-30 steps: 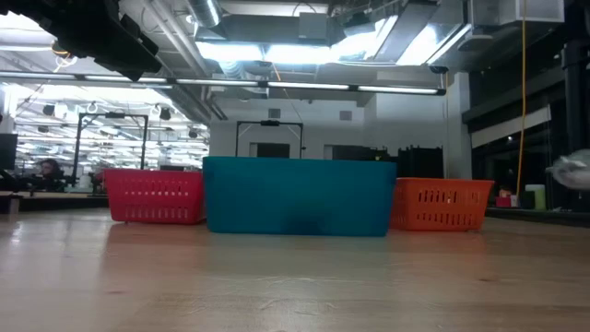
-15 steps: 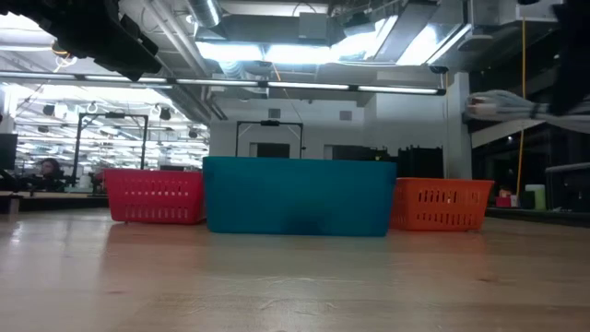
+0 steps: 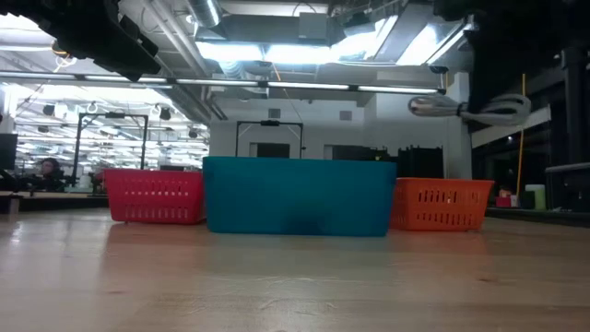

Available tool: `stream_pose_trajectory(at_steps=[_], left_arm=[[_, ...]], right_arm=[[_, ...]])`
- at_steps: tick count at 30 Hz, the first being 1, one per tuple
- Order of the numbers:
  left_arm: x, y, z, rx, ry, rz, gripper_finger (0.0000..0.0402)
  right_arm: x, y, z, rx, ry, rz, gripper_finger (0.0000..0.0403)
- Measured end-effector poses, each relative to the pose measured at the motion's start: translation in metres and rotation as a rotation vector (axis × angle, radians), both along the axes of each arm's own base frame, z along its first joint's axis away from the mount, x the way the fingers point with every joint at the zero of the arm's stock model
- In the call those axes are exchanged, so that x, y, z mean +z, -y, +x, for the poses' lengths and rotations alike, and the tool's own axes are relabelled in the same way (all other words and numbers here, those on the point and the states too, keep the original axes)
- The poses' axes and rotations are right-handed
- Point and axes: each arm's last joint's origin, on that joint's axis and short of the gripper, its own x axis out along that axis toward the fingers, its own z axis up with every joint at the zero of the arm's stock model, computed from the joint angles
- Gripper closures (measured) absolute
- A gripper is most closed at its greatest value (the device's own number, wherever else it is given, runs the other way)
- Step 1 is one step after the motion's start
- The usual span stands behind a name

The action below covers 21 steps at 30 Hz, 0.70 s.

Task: Pick and place items into bin
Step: Put the light blue USB cable into the orange bin

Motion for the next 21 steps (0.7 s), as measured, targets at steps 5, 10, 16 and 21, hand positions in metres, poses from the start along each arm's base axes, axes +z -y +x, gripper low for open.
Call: stream_pose_trajectory(at_steps=[5,10,16,21], left_arm=[[0.0,0.0,0.0,0.0,-0.001,0.0,0.0396],[0.0,0.0,0.0,0.0,-0.001,0.0,0.0396],[0.0,0.0,0.0,0.0,-0.003,0.001,0.0398],[0.0,0.0,0.0,0.0,-0.003,0.001,0.0398]], right_arm=[[0.006,0.02,0.007,-0.003,-0.007,0.001,0.0402],[0.004,0.035,0.019,0.021,-0.013,0.001,0.0403],[0.004,0.052,0.025,0.015,-0.044,0.014,0.0403],[0.004,0.056,0.027,0.015,-0.057,0.05,0.0403]])
